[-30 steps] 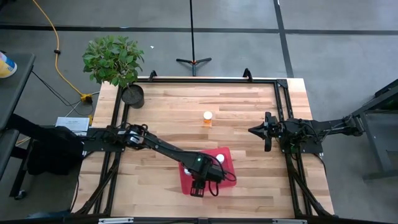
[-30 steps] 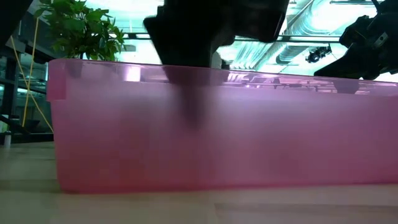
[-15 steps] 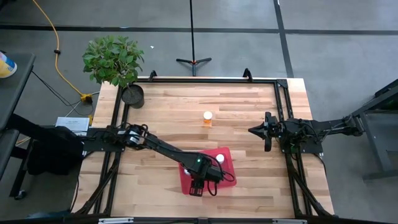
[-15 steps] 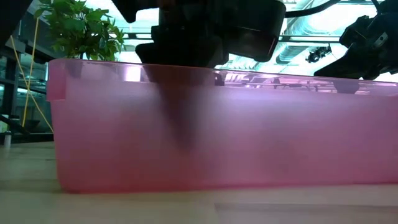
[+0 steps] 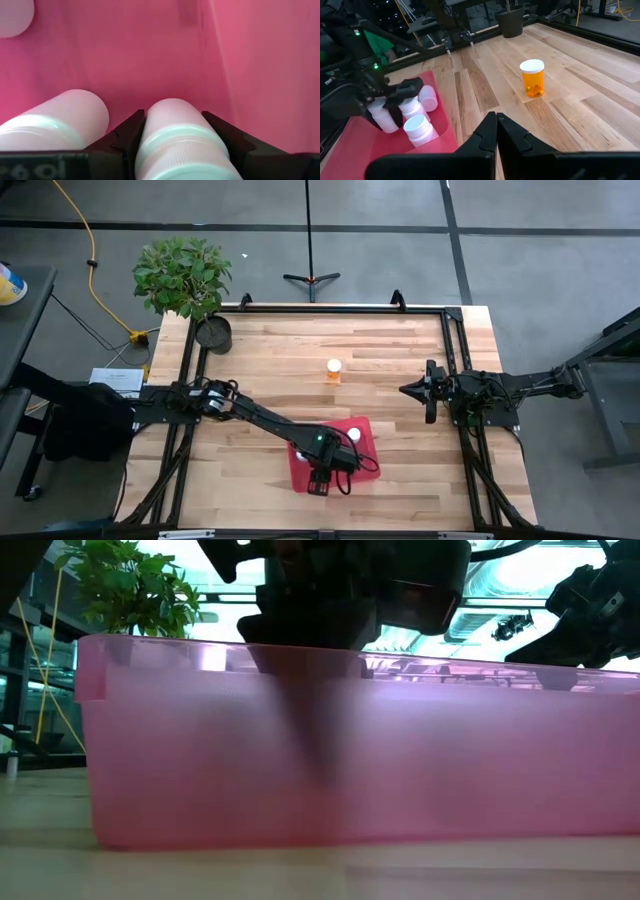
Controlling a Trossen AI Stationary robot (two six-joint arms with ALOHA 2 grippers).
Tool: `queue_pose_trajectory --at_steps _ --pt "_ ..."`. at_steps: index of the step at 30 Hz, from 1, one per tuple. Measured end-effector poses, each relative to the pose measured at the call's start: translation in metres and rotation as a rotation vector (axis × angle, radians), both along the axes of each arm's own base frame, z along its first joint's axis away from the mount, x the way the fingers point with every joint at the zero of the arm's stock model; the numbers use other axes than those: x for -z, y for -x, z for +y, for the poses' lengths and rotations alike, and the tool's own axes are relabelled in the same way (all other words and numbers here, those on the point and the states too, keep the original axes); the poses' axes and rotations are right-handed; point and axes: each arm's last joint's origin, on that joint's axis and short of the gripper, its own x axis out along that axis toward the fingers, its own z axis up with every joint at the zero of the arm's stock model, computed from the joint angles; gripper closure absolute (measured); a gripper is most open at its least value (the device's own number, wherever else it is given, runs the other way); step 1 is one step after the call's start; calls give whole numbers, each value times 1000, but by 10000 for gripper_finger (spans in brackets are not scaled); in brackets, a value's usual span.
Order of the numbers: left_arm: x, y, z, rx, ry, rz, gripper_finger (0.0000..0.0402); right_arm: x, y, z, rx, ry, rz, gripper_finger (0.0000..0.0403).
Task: Pick and place pill bottles into a basket
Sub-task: Put the white pill bottle into the bin
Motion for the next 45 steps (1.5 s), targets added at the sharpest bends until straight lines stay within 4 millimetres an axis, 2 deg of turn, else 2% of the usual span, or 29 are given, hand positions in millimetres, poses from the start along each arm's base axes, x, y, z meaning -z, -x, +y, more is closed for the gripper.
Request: queue_pose_trajectory --at_steps 8,32,41,45 --pt "0 -1 0 -1 1 -11 187 0 0 0 0 0 0 403" --pt "-6 0 0 6 9 15 75 0 0 0 0 0 0 403" --pt "-6 3 0 -2 30 57 53 0 0 0 5 -19 -2 403" --pt "-14 4 0 -18 41 40 50 0 0 0 6 -26 -3 403"
